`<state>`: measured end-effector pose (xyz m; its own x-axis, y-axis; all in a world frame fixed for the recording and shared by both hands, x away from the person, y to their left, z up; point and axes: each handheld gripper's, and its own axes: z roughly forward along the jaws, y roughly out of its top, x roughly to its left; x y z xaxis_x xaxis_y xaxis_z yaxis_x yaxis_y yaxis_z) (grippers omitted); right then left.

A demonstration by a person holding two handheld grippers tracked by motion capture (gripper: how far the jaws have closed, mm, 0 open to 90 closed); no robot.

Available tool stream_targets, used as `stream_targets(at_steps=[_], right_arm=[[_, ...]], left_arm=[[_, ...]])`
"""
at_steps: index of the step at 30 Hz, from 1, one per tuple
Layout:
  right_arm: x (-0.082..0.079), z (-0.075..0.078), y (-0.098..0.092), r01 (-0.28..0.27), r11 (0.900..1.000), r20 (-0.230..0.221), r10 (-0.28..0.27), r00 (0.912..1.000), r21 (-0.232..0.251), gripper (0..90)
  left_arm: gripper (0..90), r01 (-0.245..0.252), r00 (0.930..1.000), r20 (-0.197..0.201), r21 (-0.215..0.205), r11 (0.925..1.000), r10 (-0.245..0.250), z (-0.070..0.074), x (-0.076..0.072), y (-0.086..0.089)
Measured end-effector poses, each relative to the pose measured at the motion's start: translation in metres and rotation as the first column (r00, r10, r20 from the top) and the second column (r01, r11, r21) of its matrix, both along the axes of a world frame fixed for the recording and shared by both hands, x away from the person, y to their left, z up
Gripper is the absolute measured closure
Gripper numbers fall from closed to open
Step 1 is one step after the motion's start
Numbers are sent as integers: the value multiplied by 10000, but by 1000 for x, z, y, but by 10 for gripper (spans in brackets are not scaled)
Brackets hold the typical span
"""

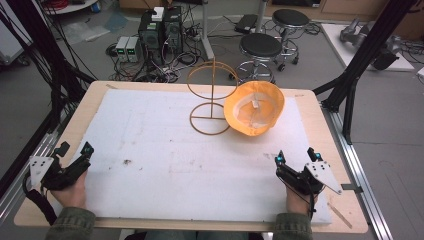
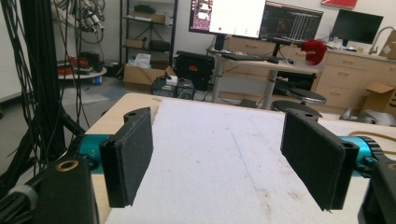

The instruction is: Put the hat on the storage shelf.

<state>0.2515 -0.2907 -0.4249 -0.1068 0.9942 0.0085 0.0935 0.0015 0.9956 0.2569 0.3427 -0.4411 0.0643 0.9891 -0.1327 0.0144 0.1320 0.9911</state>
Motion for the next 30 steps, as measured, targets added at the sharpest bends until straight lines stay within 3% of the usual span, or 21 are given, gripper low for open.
stream_targets(at_steps=[10, 25, 28, 30], right_arm=[[-2, 0, -3, 119, 9997, 21, -120, 9999, 211, 54], [-1, 0, -1, 114, 9999, -46, -114, 9999, 86, 52], [2, 2, -5, 17, 9996, -31, -16, 10000, 276, 45], [5, 9, -9, 69, 9978, 70, -74, 9999, 657, 20]], left_arm=[[258, 134, 9999, -11, 80, 9999, -134, 0, 2, -4], [258, 180, 9998, -36, 198, 9996, -179, -1, 4, -7], [258, 135, 9999, -25, 243, 9996, -134, 0, 2, -7], [258, 104, 9999, 20, 355, 9993, -105, 0, 1, -8]])
